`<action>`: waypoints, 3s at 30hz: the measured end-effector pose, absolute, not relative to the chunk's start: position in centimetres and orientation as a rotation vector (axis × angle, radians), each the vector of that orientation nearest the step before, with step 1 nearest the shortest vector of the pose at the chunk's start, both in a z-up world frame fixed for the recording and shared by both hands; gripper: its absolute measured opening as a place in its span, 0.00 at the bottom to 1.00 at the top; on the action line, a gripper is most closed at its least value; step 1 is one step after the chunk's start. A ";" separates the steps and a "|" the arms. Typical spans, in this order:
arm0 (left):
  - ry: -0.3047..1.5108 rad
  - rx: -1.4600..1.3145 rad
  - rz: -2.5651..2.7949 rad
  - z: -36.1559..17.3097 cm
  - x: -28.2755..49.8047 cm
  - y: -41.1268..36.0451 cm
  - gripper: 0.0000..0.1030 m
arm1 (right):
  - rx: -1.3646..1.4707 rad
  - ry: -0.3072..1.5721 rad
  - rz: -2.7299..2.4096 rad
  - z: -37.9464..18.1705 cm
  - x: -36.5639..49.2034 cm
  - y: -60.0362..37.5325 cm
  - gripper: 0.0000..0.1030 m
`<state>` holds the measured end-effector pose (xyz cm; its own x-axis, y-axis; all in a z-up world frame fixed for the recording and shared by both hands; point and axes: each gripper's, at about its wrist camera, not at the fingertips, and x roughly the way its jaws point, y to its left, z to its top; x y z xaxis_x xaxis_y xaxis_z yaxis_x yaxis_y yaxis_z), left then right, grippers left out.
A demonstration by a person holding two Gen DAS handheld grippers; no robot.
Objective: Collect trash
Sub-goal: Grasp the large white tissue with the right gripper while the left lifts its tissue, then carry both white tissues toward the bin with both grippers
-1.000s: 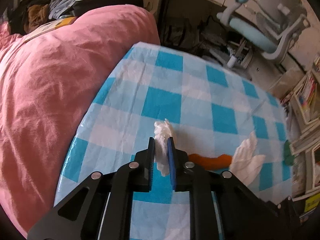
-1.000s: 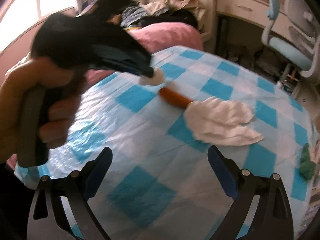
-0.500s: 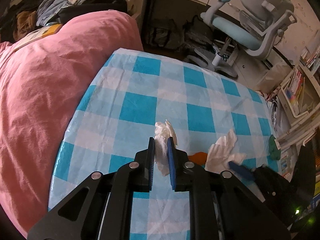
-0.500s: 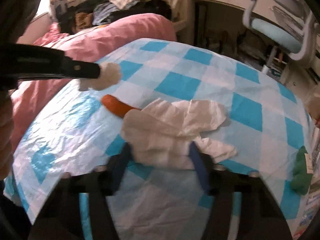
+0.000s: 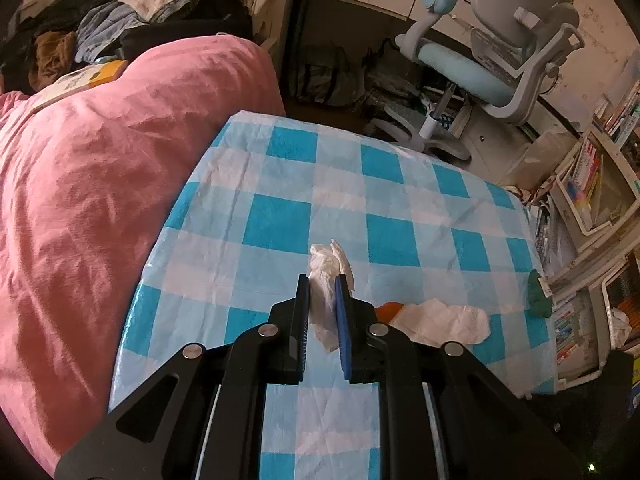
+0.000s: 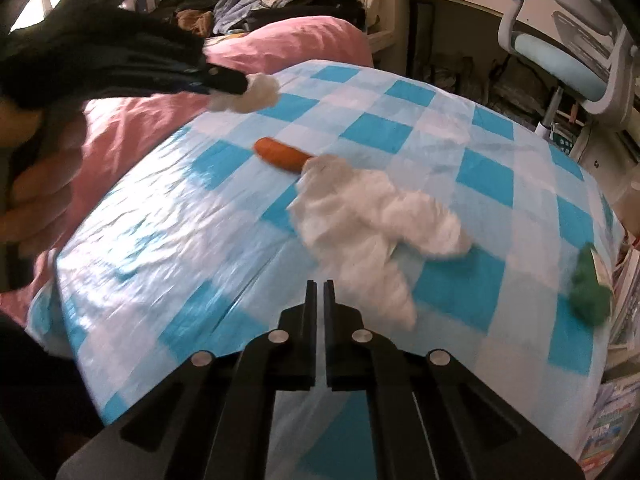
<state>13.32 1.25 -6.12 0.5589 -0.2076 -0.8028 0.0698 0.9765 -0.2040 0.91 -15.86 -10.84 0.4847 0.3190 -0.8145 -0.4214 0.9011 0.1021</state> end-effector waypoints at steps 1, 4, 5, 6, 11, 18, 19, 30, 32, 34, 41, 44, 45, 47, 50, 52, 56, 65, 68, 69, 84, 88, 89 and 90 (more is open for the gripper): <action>0.964 -0.155 -0.166 -6.0 13.1 1.3 0.12 | -0.115 0.964 0.456 -10.7 0.5 -15.8 0.03; 0.968 -0.162 -0.166 -5.9 12.4 1.5 0.12 | -0.120 0.941 0.464 -10.0 -0.8 -15.7 0.04; 0.973 -0.168 -0.166 -6.0 12.1 1.7 0.12 | -0.131 0.923 0.449 -9.9 -0.7 -15.6 0.07; 0.979 -0.173 -0.166 -6.0 11.9 1.8 0.12 | -0.130 0.919 0.434 -10.0 -0.3 -15.6 0.13; 0.989 -0.160 -0.161 -6.3 11.4 1.7 0.12 | -0.126 0.887 0.370 -10.9 3.4 -14.8 0.70; 0.984 -0.119 -0.166 -6.3 11.7 1.0 0.12 | -0.156 0.933 0.341 -12.4 7.5 -14.3 0.70; 0.984 -0.116 -0.167 -6.3 11.8 1.0 0.12 | -0.145 0.937 0.353 -12.8 7.9 -14.5 0.70; 0.971 -0.072 -0.175 -6.1 11.1 0.0 0.12 | -0.124 0.946 0.374 -12.3 6.3 -15.7 0.08; 0.963 -0.055 -0.173 -5.9 11.0 -0.3 0.12 | -0.134 0.952 0.388 -12.1 5.8 -15.5 0.06; 0.959 -0.047 -0.175 -5.8 10.8 -0.6 0.12 | -0.146 0.949 0.399 -11.8 5.1 -15.3 0.06; 0.938 -0.027 -0.184 -5.2 9.5 -1.0 0.12 | -0.131 0.918 0.439 -10.0 1.6 -14.9 0.06; 0.933 -0.028 -0.189 -5.0 8.7 -1.0 0.12 | -0.130 0.903 0.448 -9.3 0.5 -14.7 0.06; 0.930 -0.026 -0.190 -4.9 8.4 -1.0 0.12 | -0.131 0.896 0.450 -9.1 0.1 -14.6 0.06; 0.923 -0.022 -0.191 -4.7 7.8 -1.1 0.12 | -0.126 0.884 0.453 -8.6 -0.6 -14.5 0.06; 0.908 -0.007 -0.192 -4.3 6.6 -1.3 0.12 | -0.118 0.864 0.457 -7.9 -2.0 -14.4 0.06; 0.898 0.003 -0.193 -4.0 5.6 -1.4 0.12 | -0.117 0.854 0.458 -7.6 -2.9 -14.3 0.06; 0.879 0.015 -0.195 -3.6 3.7 -1.5 0.12 | -0.119 0.835 0.460 -7.1 -5.0 -14.3 0.06; 0.856 0.008 -0.200 -3.1 -1.3 -1.1 0.12 | -0.102 0.817 0.469 -6.6 -9.1 -14.8 0.06; 0.860 0.008 -0.200 -3.4 -2.8 -1.0 0.12 | -0.101 0.821 0.483 -6.8 -10.8 -14.5 0.06; 0.862 0.006 -0.200 -3.4 -3.4 -0.9 0.12 | -0.100 0.823 0.486 -6.9 -11.3 -14.5 0.06; 0.900 -0.005 -0.209 -5.6 -12.3 -0.4 0.12 | -0.124 0.932 0.564 -10.0 -19.2 -12.6 0.06; 0.920 0.011 -0.213 -6.6 -14.3 -0.8 0.12 | -0.163 0.977 0.587 -11.2 -21.1 -11.9 0.06; 0.926 0.013 -0.214 -6.9 -14.8 -0.9 0.12 | -0.168 0.983 0.590 -11.4 -21.3 -11.8 0.06; 0.931 0.017 -0.214 -7.2 -15.3 -1.0 0.12 | -0.175 0.996 0.597 -11.7 -21.7 -11.6 0.06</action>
